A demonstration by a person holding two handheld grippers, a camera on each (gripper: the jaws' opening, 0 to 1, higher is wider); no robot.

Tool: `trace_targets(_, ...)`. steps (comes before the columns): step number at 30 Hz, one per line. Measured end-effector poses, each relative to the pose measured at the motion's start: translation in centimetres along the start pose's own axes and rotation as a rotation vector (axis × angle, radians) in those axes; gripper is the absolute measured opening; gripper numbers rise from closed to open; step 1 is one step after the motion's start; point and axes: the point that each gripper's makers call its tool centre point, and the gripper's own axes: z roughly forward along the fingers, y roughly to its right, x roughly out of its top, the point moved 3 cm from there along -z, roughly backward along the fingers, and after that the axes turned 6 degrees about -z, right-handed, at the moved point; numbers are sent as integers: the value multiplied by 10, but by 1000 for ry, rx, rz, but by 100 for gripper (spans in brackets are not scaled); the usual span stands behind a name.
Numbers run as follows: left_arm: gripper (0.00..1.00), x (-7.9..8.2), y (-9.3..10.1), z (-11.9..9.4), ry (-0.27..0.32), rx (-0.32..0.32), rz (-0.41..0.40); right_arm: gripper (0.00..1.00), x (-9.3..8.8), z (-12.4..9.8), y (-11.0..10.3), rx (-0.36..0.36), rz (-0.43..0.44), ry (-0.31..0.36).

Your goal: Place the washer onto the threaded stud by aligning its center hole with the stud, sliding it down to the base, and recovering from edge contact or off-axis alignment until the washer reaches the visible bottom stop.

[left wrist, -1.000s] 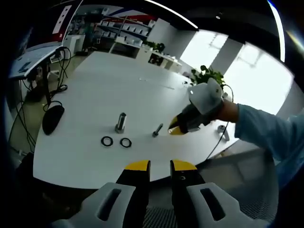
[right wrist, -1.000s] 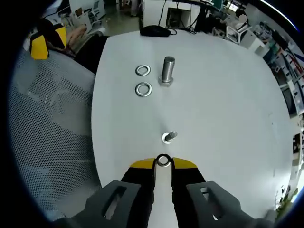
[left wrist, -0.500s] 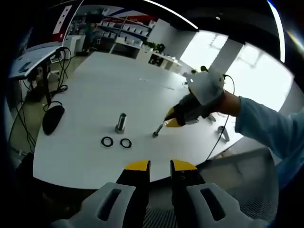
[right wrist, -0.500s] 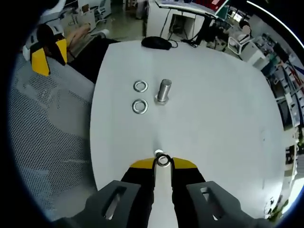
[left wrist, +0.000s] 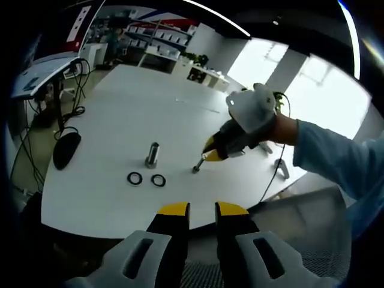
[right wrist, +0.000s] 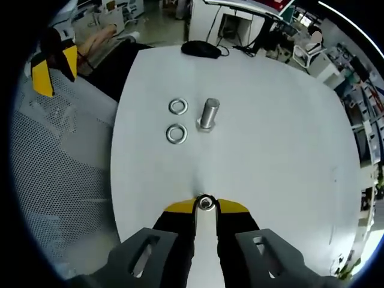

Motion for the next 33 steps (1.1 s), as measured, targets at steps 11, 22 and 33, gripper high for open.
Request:
trace_targets(11,14,0,0,0,2,0,-2,13,-3,-2,-1,-3,-12,-15)
trace_targets(22,14,0,0,0,3,0,-2,13,-2,2,0,14,-11,-25)
trace_targets(33,14,1,-1,0,6,1,-5,13,-8,17,-4,36,-13,-54)
